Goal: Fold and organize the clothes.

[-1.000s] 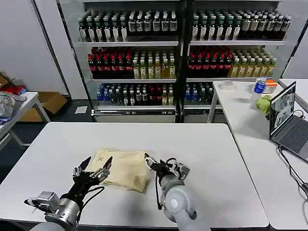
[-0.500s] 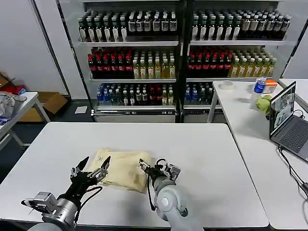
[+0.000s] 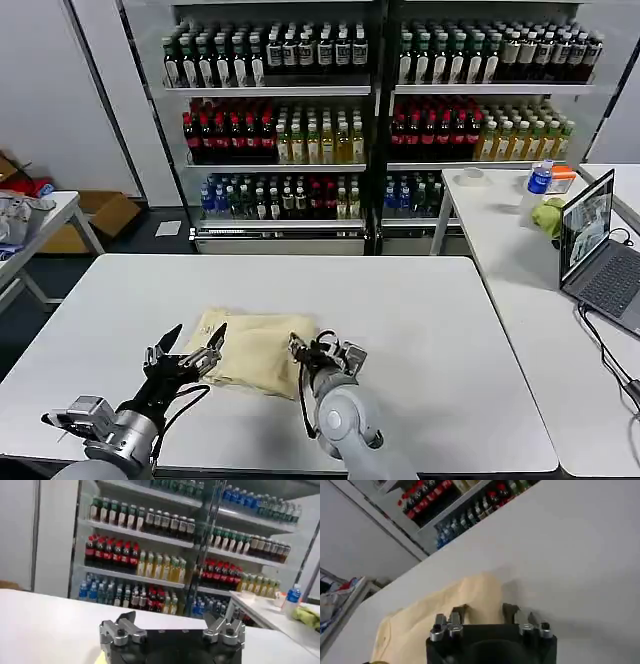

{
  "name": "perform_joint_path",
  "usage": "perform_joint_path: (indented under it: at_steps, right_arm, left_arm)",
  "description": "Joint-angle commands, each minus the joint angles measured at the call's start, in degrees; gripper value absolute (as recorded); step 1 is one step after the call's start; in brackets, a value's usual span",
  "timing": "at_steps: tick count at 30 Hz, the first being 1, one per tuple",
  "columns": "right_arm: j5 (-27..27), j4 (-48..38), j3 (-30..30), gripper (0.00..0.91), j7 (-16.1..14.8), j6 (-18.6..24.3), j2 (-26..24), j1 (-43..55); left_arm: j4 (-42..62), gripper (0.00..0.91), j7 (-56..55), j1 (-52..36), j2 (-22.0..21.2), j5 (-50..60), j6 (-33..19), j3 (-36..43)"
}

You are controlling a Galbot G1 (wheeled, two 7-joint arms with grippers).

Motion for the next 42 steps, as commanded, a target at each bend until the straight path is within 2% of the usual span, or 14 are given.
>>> perform_joint_path:
  at_steps: [1,6,34,42]
  right_arm:
    - [-0.5,-0.1,-0.3,0.000,0.1,0.4,2.8,0.5]
    - [-0.5,0.9,0.2,0.000,0.0,0.2,2.8,1.0]
    - [-2.8,0.4,6.6,0.000,-4.9,-4.0,-10.2,3.7]
    - [-2.9,0.0,8.5,0.000,-6.1,-4.7,-12.7,3.9]
  left_arm:
    - [0.0,0.907,0.0,0.0,0.0,-0.2,0.0,0.0]
    - [0.1,0.907,0.0,-0.1,0.0,-0.3,0.0,0.1]
    - [1.2,0.907,0.0,-1.0,-0.7,-0.2,0.1,1.4]
    - [1.7,0.907,0.0,-1.7,-0.6,-0.2,0.1,1.7]
